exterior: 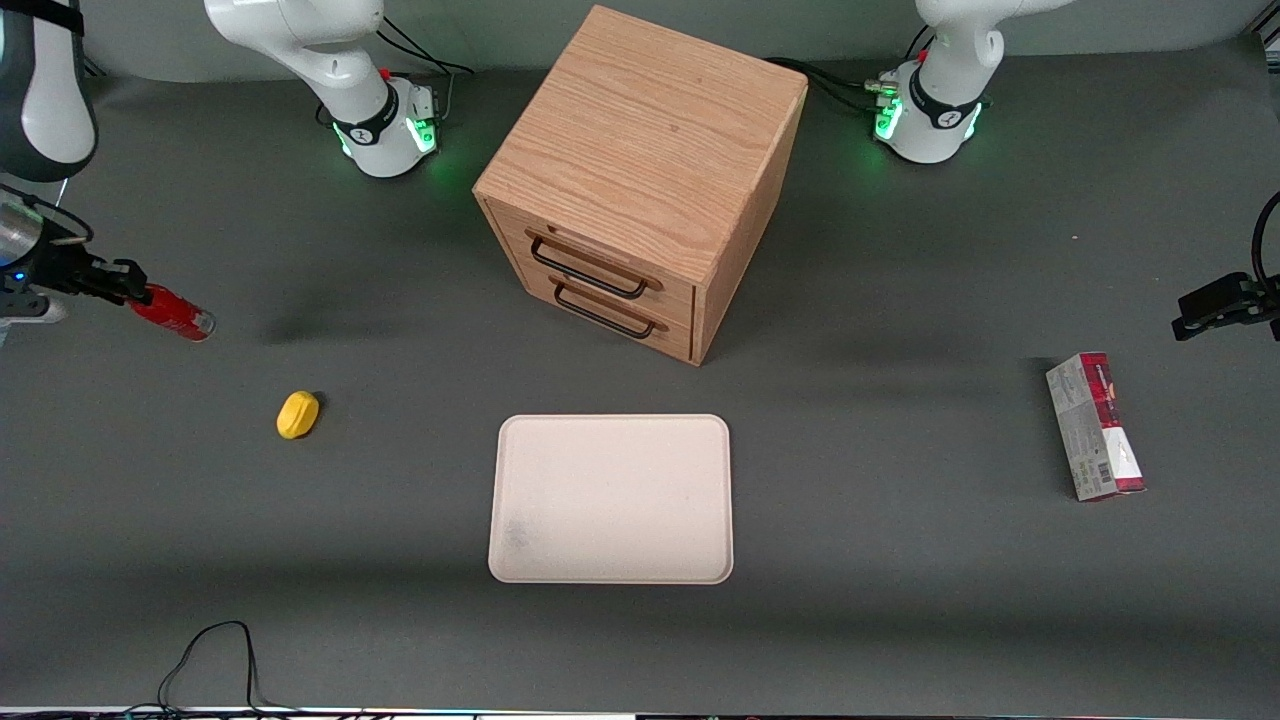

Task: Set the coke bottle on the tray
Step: 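Lift the held bottle and carry it toward the cream tray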

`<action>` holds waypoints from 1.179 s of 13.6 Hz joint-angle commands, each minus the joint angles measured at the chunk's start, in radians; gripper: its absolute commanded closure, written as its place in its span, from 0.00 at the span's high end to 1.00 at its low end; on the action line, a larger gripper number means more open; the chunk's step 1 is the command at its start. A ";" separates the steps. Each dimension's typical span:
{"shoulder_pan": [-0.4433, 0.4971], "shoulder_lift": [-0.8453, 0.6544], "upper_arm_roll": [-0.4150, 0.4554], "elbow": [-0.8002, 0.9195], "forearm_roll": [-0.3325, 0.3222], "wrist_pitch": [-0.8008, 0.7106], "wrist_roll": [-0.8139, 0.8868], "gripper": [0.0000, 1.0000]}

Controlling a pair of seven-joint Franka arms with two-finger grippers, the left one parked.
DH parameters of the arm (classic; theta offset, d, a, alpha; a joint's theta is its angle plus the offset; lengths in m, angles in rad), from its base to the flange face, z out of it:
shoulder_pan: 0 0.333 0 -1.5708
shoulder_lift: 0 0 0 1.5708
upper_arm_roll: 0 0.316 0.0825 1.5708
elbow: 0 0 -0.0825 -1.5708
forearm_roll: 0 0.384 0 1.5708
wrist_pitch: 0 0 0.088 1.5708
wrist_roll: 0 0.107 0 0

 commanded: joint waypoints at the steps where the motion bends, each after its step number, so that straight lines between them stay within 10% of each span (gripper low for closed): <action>1: -0.004 0.189 0.114 0.402 0.115 -0.234 0.133 0.00; 5: -0.046 0.427 0.336 0.871 0.141 -0.437 0.372 0.00; 10: -0.065 0.569 0.596 0.996 0.115 -0.319 0.613 0.00; 16: 0.042 0.873 0.774 1.023 -0.179 0.022 0.876 0.00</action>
